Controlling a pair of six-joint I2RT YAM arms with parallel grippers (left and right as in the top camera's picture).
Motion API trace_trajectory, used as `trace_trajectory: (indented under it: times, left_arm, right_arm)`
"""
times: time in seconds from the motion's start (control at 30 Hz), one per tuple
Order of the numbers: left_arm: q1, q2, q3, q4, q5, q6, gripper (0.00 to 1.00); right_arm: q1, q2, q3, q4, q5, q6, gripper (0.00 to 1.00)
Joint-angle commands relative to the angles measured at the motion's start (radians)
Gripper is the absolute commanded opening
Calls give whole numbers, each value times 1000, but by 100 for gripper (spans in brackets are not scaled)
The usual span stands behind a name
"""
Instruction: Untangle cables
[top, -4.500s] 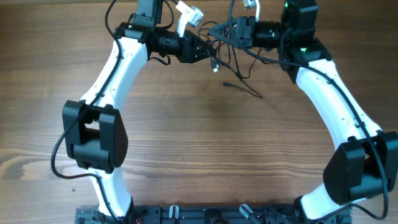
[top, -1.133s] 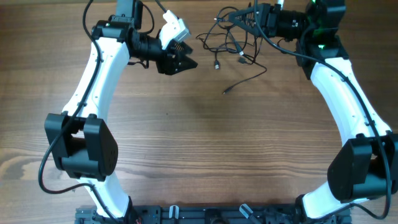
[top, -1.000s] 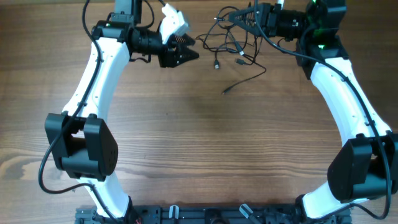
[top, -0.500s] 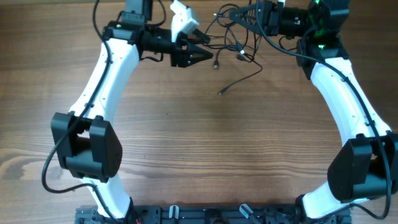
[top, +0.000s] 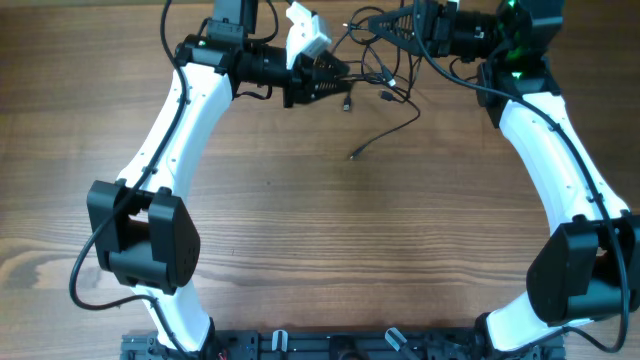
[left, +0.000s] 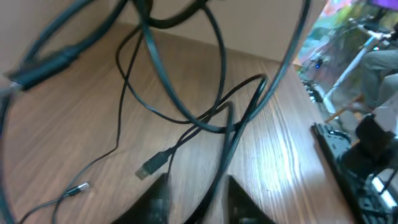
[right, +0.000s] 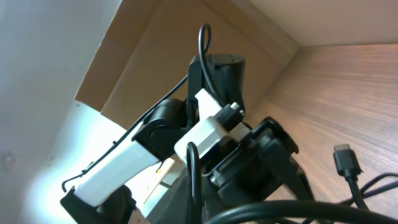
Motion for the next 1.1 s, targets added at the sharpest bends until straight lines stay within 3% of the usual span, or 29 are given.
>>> trace_trajectory:
  times: [0.0,0.1,0.43,0.63,0.7,0.9,1.07]
  left_arm:
    - [4,-19,-5,6,-47,0,4]
    - [6,-19,-5,12,-71,-19,4]
    - [141,-19,-5,104,-269,-343,4]
    - [269,-19,-5,41,-277,-358,4]
    - [303,-19,-5,20,-277,-358,4]
    - [404,-25,-5,-48,-284,-357,4]
    - [471,-48,-5,-77,-336,-357,4]
  right_arm:
    - [0,-37,24,63,-34,55,5]
    - [0,-37,24,80,-34,70,5]
    - [-13,-37,24,78,-34,62,5]
    - [-50,-37,21,31,-34,19,4]
    - [-63,-37,19,-41,-31,-39,5]
    - [-115,-37,19,-481,63,-365,5]
    - [-123,-37,19,-749,263,-532,5]
